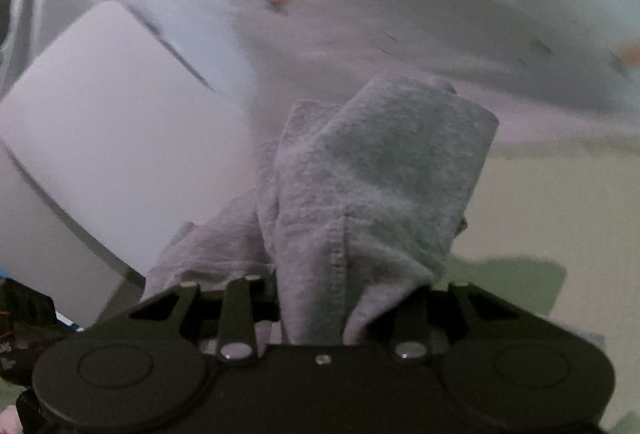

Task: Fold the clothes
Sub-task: 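Lift the folded hoodie with both grippers and carry it toward the white board, then lower the folded hoodie beside the white board and open both grippers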

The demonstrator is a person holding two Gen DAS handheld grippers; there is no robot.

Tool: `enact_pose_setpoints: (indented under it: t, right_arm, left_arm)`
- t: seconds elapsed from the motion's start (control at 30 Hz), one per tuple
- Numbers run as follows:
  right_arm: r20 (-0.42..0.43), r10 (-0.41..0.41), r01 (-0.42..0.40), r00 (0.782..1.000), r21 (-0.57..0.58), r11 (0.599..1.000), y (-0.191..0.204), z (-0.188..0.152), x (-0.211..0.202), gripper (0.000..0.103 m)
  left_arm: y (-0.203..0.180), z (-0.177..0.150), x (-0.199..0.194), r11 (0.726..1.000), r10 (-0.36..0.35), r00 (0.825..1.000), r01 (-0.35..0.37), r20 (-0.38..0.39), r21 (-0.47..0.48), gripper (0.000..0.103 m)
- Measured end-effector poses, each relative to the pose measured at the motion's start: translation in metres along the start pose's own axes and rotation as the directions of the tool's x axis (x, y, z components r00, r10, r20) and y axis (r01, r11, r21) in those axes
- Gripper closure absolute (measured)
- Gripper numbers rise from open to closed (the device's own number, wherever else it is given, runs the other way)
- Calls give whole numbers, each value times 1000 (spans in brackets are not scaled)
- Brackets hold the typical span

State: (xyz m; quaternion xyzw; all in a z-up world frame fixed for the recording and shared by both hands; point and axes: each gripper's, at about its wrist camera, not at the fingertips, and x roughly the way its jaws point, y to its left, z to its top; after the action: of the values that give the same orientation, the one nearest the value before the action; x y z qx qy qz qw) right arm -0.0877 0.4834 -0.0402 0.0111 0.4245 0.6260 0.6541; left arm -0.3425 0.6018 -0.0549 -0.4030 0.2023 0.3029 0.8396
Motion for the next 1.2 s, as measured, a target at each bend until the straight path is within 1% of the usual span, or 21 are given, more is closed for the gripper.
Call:
enact_pose_setpoints:
  t: [0.07, 0.17, 0.33, 0.37, 0.4, 0.43, 0.47, 0.5, 0.57, 0.63, 0.67, 0.7, 0.73, 0.8, 0.87, 0.9, 0.93, 1.0, 1.07, 1.13, 1.2]
  right_arm:
    - [-5, 48, -48, 999, -76, 996, 15, 31, 27, 68]
    - [-31, 102, -106, 994, -192, 976, 37, 71, 76, 67]
    - [-122, 160, -194, 980, -364, 911, 73, 127, 187, 66]
    - [-132, 158, -198, 979, -396, 897, 79, 133, 207, 63]
    - [-137, 141, -188, 980, -438, 879, 85, 137, 232, 53]
    - [-136, 108, -161, 985, -473, 866, 88, 138, 254, 47]
    - [-131, 51, -112, 990, -514, 850, 90, 137, 278, 35]
    - [-123, -6, -63, 992, -554, 830, 92, 135, 301, 29]
    - [-84, -120, 42, 989, -621, 783, 90, 124, 335, 29]
    - [8, -225, 178, 974, -637, 750, 83, 116, 350, 27]
    - [48, -245, 223, 968, -609, 761, 79, 115, 348, 23]
    - [85, -263, 263, 961, -579, 771, 75, 115, 345, 21]
    - [109, -260, 276, 959, -549, 789, 74, 111, 336, 21]
    - [156, -253, 297, 955, -485, 822, 72, 104, 317, 21]
    - [174, -224, 279, 959, -449, 849, 74, 91, 303, 17]
    - [134, -218, 255, 967, -442, 860, 72, 84, 306, 12]
    - [93, -214, 233, 972, -434, 870, 70, 77, 310, 10]
    - [-1, -243, 223, 970, -395, 891, 58, 66, 324, 9]
    - [-3, -244, 229, 970, -333, 915, 53, 62, 323, 8]
    - [-5, -263, 246, 965, -344, 906, 62, 65, 314, 0]
    - [14, -269, 255, 963, -374, 892, 74, 62, 299, 0]
  left_arm:
    - [12, 25, -3, 1000, 19, 998, -18, 64, -24, 74]
    - [32, 57, 1, 996, 70, 986, -61, 148, -61, 74]
    - [75, 92, 16, 974, 197, 948, -160, 251, -162, 74]
    - [85, 95, 23, 965, 228, 939, -181, 259, -191, 74]
    - [94, 97, 30, 954, 258, 929, -202, 265, -220, 73]
    - [107, 98, 39, 938, 293, 923, -227, 251, -262, 71]
    - [118, 97, 46, 919, 330, 917, -257, 226, -298, 68]
    - [130, 93, 54, 897, 367, 910, -292, 193, -331, 67]
    - [148, 82, 60, 873, 397, 904, -318, 159, -369, 61]
    - [162, 71, 60, 859, 410, 901, -330, 140, -391, 53]
    - [165, 67, 57, 859, 409, 902, -329, 140, -393, 43]
    - [167, 64, 52, 855, 416, 899, -334, 141, -396, 38]
    - [168, 60, 47, 851, 424, 895, -340, 141, -401, 32]
    - [170, 53, 37, 846, 432, 890, -343, 145, -409, 29]
    - [169, 45, 32, 843, 442, 885, -356, 144, -403, 18]
    - [168, 41, 33, 843, 451, 882, -370, 136, -391, 16]
    - [167, 38, 35, 842, 458, 880, -384, 127, -379, 14]
    - [168, 37, 39, 835, 462, 882, -398, 94, -380, 9]
    - [169, 33, 35, 834, 456, 887, -399, 71, -381, 9]
    - [161, 33, 27, 840, 480, 874, -436, 70, -324, 7]
    - [149, 33, 18, 850, 498, 863, -466, 86, -245, 5]
